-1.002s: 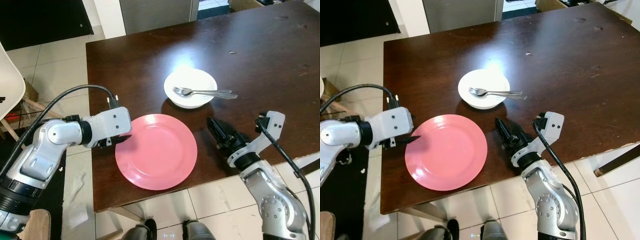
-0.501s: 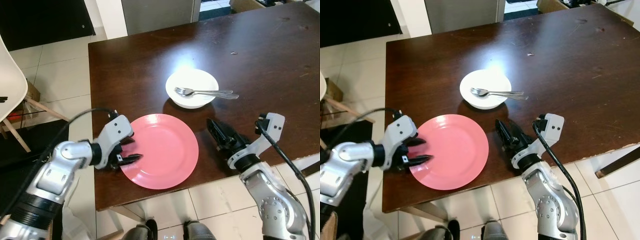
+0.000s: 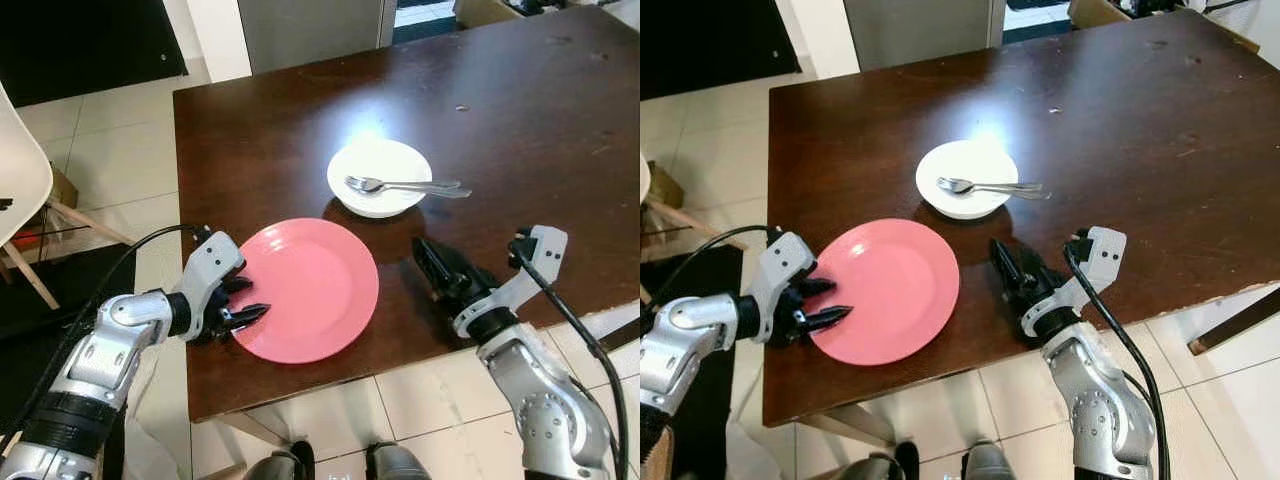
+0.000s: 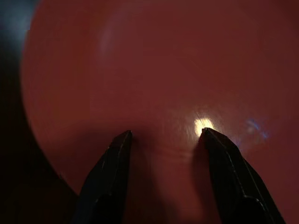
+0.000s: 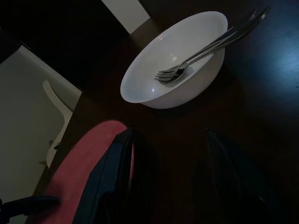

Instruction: Setting the table

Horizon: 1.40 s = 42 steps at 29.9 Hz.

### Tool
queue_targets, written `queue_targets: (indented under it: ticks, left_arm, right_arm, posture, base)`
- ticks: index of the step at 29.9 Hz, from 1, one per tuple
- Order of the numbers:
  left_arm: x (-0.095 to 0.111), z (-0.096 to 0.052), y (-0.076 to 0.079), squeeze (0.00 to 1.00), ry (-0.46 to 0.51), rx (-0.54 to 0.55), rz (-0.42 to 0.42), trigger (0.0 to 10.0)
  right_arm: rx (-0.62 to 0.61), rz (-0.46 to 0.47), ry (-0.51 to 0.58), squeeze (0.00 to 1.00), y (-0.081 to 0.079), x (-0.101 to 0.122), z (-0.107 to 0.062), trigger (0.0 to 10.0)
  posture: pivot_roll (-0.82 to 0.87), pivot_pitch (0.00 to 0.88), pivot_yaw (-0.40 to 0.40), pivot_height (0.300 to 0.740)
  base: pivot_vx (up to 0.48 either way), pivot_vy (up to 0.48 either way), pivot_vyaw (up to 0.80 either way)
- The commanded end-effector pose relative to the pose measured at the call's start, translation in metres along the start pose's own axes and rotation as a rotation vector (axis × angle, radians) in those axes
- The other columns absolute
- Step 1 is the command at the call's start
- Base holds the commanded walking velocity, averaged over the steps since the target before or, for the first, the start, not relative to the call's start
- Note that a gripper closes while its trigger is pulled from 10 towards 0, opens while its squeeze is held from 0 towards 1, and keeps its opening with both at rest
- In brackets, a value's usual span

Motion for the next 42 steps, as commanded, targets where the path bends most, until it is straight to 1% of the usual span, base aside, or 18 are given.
queue_targets:
  ticks: [1, 3, 5, 6, 8, 9, 13, 15, 16, 18, 20, 21, 24, 28, 30, 36, 39, 42]
  left_arm:
    - [-0.043, -0.003, -0.003, 0.0, -0.158, 0.041, -0.05, 10.0]
    - [-0.044, -0.002, -0.001, 0.0, -0.16, 0.037, -0.042, 10.0]
    - [-0.043, 0.002, 0.004, 0.0, -0.153, 0.023, -0.04, 10.0]
    - [-0.044, 0.004, 0.006, 0.0, -0.153, 0.018, -0.039, 10.0]
    - [-0.045, 0.006, 0.008, 0.0, -0.154, 0.014, -0.039, 10.0]
    - [-0.046, 0.006, 0.009, 0.0, -0.154, 0.013, -0.038, 10.0]
    - [-0.046, 0.007, 0.011, 0.0, -0.145, 0.002, -0.034, 10.0]
    - [-0.046, 0.008, 0.012, 0.0, -0.147, -0.005, -0.026, 10.0]
    - [-0.046, 0.008, 0.012, 0.0, -0.147, -0.005, -0.026, 10.0]
    - [-0.046, 0.008, 0.012, 0.0, -0.147, -0.008, -0.02, 10.0]
    - [-0.046, 0.008, 0.012, 0.0, -0.146, -0.008, -0.019, 10.0]
    - [-0.046, 0.007, 0.012, 0.0, -0.141, -0.011, -0.017, 10.0]
    - [-0.045, 0.007, 0.012, 0.0, -0.138, -0.012, -0.016, 10.0]
    - [-0.044, 0.006, 0.013, 0.0, -0.13, -0.014, -0.015, 10.0]
    - [-0.043, 0.006, 0.014, 0.0, -0.124, -0.013, -0.015, 10.0]
    - [-0.041, 0.006, 0.014, 0.0, -0.115, -0.015, -0.016, 10.0]
    - [-0.04, 0.005, 0.015, 0.0, -0.109, -0.02, -0.014, 10.0]
    - [-0.039, 0.005, 0.015, 0.0, -0.108, -0.019, -0.012, 10.0]
  right_arm:
    - [0.006, 0.016, -0.023, 0.0, -0.002, -0.007, -0.001, 10.0]
    - [0.019, 0.032, -0.029, 0.0, -0.004, -0.008, -0.001, 10.0]
    - [0.058, 0.13, -0.027, 0.0, -0.01, -0.011, -0.002, 10.0]
    - [0.087, 0.213, -0.013, 0.0, -0.015, -0.011, -0.003, 10.0]
    - [0.122, 0.325, 0.021, 0.0, -0.02, -0.008, -0.006, 10.0]
    - [0.136, 0.355, 0.031, 0.0, -0.022, -0.008, -0.008, 10.0]
    - [0.157, 0.387, 0.03, 0.0, -0.024, -0.01, -0.011, 10.0]
    - [0.182, 0.478, 0.047, 0.0, -0.026, -0.011, -0.012, 10.0]
    - [0.182, 0.478, 0.047, 0.0, -0.026, -0.011, -0.012, 10.0]
    - [0.193, 0.538, 0.042, 0.0, -0.028, -0.016, -0.012, 10.0]
    - [0.188, 0.546, 0.033, 0.0, -0.027, -0.019, -0.011, 10.0]
    - [0.153, 0.56, -0.007, 0.0, -0.023, -0.027, -0.005, 10.0]
    - [0.143, 0.573, -0.028, 0.0, -0.021, -0.031, -0.002, 10.0]
    - [0.101, 0.51, -0.122, 0.0, -0.017, -0.047, 0.006, 10.0]
    - [0.087, 0.494, -0.172, 0.0, -0.014, -0.056, 0.011, 10.0]
    - [0.132, 0.496, -0.207, 0.0, -0.015, -0.065, 0.018, 10.0]
    - [0.21, 0.521, -0.232, 0.0, -0.022, -0.074, 0.027, 10.0]
    - [0.248, 0.518, -0.255, 0.0, -0.028, -0.079, 0.033, 10.0]
  posture:
    - [-0.2, 0.15, 0.139, 0.74]
    - [-0.2, 0.15, 0.139, 0.74]
    - [-0.2, 0.15, 0.139, 0.74]
    - [-0.2, 0.149, 0.132, 0.74]
    - [-0.2, 0.149, 0.133, 0.74]
    - [-0.2, 0.149, 0.133, 0.74]
    - [-0.2, 0.151, 0.134, 0.74]
    - [-0.2, 0.151, 0.134, 0.74]
    - [-0.2, 0.151, 0.134, 0.74]
    - [-0.2, 0.149, 0.134, 0.74]
    - [-0.2, 0.149, 0.134, 0.74]
    - [-0.2, 0.149, 0.134, 0.74]
    - [-0.19, 0.146, 0.13, 0.74]
    - [-0.19, 0.143, 0.125, 0.74]
    - [-0.19, 0.139, 0.12, 0.74]
    - [-0.18, 0.139, 0.118, 0.74]
    - [-0.18, 0.137, 0.116, 0.74]
    - [-0.17, 0.135, 0.115, 0.74]
  base:
    - [0.0, 0.0, 0.0]
    - [0.0, 0.0, 0.0]
    - [0.0, 0.0, 0.0]
    - [0.0, 0.0, 0.0]
    - [0.0, 0.0, 0.0]
    - [0.0, 0.0, 0.0]
    - [0.0, 0.0, 0.0]
    - [0.0, 0.0, 0.0]
    - [0.0, 0.0, 0.0]
    - [0.0, 0.0, 0.0]
    - [0.0, 0.0, 0.0]
    - [0.0, 0.0, 0.0]
    - [0.0, 0.0, 0.0]
    - [0.0, 0.0, 0.0]
    - [0.0, 0.0, 0.0]
    - [0.0, 0.0, 0.0]
    - [0.0, 0.0, 0.0]
    - [0.0, 0.0, 0.0]
Point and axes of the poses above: a point about 5 cm out from each wrist's last joint towards the gripper, its own z axis pointing out of the wrist towards the gripper, its own x axis along the axis of the wrist's last joint, y = z × x, the point moved 2 cm from there along z, pointing out of the wrist towards the gripper, and after that the axes turned 14 degrees about -z, right-handed, at the moved point
